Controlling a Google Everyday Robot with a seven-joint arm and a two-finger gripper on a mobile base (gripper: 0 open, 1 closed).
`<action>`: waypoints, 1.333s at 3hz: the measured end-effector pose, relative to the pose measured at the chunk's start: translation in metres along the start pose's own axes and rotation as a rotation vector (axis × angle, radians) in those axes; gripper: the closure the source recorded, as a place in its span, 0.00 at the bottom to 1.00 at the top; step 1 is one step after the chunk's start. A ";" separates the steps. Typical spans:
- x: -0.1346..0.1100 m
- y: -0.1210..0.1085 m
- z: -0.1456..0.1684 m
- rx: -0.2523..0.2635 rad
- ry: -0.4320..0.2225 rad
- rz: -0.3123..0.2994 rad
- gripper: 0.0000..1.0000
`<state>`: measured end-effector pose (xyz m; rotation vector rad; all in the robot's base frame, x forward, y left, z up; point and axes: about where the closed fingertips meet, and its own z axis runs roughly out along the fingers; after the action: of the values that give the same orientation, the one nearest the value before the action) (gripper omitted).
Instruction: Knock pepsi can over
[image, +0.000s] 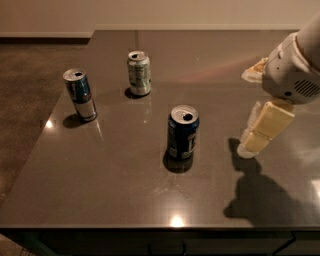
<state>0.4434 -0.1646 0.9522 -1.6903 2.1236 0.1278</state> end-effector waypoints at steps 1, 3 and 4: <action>-0.024 0.005 0.029 -0.011 -0.102 0.009 0.00; -0.055 0.000 0.068 -0.053 -0.212 0.054 0.00; -0.066 0.002 0.084 -0.076 -0.264 0.066 0.00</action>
Offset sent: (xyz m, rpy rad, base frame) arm 0.0350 0.0786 -0.0513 0.2576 0.0005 -0.0042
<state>0.4756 -0.0764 0.9007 -1.5486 1.9980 0.4323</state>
